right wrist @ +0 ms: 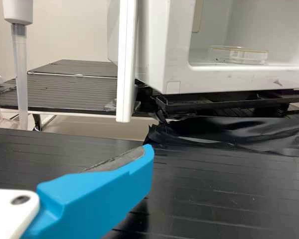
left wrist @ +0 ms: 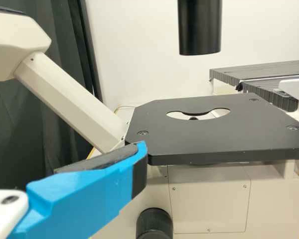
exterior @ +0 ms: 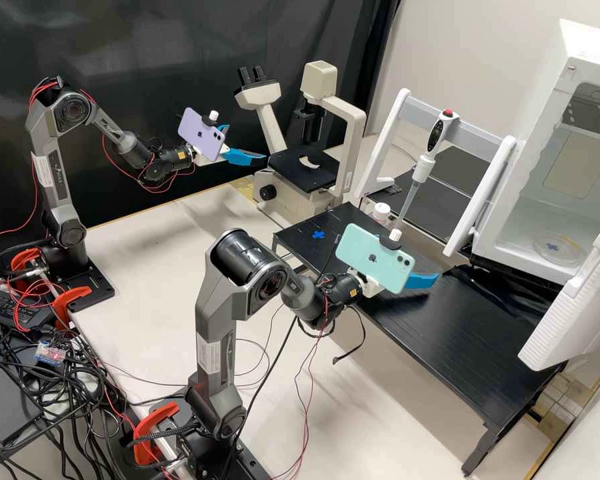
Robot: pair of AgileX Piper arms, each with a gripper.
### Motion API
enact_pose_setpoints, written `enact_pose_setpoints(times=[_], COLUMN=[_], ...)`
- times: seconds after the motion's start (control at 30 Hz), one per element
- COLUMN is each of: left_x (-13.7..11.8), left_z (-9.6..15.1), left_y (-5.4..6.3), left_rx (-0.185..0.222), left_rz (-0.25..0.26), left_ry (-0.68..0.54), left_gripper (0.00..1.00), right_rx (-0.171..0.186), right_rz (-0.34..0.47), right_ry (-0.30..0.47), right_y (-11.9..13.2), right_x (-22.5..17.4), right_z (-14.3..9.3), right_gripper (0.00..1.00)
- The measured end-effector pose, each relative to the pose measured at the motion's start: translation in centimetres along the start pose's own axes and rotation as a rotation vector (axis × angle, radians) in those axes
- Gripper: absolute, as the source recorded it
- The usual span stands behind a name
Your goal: Move the petri dish to the microscope
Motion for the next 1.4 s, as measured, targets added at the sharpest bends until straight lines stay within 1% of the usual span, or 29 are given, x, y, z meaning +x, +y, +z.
enact_pose_setpoints(times=[0.37,0.4,0.47,0.57,0.6,0.67,0.73,0.8,0.83,0.9,0.97,1.13,1.23,1.33,1.4], left_x=[0.0,0.0,0.0,0.0,0.0,0.0,0.0,0.0,0.0,0.0,0.0,0.0,0.0,0.0,0.0], left_z=[0.0,0.0,0.0,0.0,0.0,0.0,0.0,0.0,0.0,0.0,0.0,0.0,0.0,0.0,0.0], left_y=[0.0,0.0,0.0,0.0,0.0,0.0,0.0,0.0,0.0,0.0,0.0,0.0,0.0,0.0,0.0], left_rx=[0.000,0.000,0.000,0.000,0.000,0.000,0.000,0.000,0.000,0.000,0.000,0.000,0.000,0.000,0.000], left_rz=[0.000,0.000,0.000,0.000,0.000,0.000,0.000,0.000,0.000,0.000,0.000,0.000,0.000,0.000,0.000], left_ry=[0.000,0.000,0.000,0.000,0.000,0.000,0.000,0.000,0.000,0.000,0.000,0.000,0.000,0.000,0.000], left_gripper=[1.00,1.00,1.00,1.00,1.00,1.00,1.00,1.00,1.00,1.00,1.00,1.00,1.00,1.00,1.00], right_rx=[0.000,-0.007,0.007,0.040,0.038,0.047,0.069,0.101,0.106,0.131,0.145,0.138,0.141,0.153,0.150], right_rz=[0.006,0.007,0.020,0.044,0.043,0.052,0.079,0.117,0.128,0.174,0.203,0.257,0.275,0.304,0.316], right_ry=[-0.007,-0.008,-0.021,-0.044,-0.045,-0.056,-0.077,-0.098,-0.103,-0.124,-0.133,-0.144,-0.151,-0.165,-0.189], right_y=[0.2,0.4,0.8,1.6,2.0,2.7,3.7,5.0,5.3,6.7,7.6,9.6,10.7,11.8,12.5], right_x=[0.0,0.0,0.0,-0.1,-0.2,-0.3,-0.4,-0.2,-0.2,-0.1,0.2,1.6,2.9,4.4,5.5], right_z=[0.2,0.4,0.9,1.7,2.1,2.9,3.8,4.8,5.1,6.0,6.6,7.6,7.8,8.1,8.3], right_gripper=[1.00,1.00,1.00,1.00,1.00,1.00,1.00,1.00,1.00,1.00,1.00,1.00,1.00,1.00,1.00])
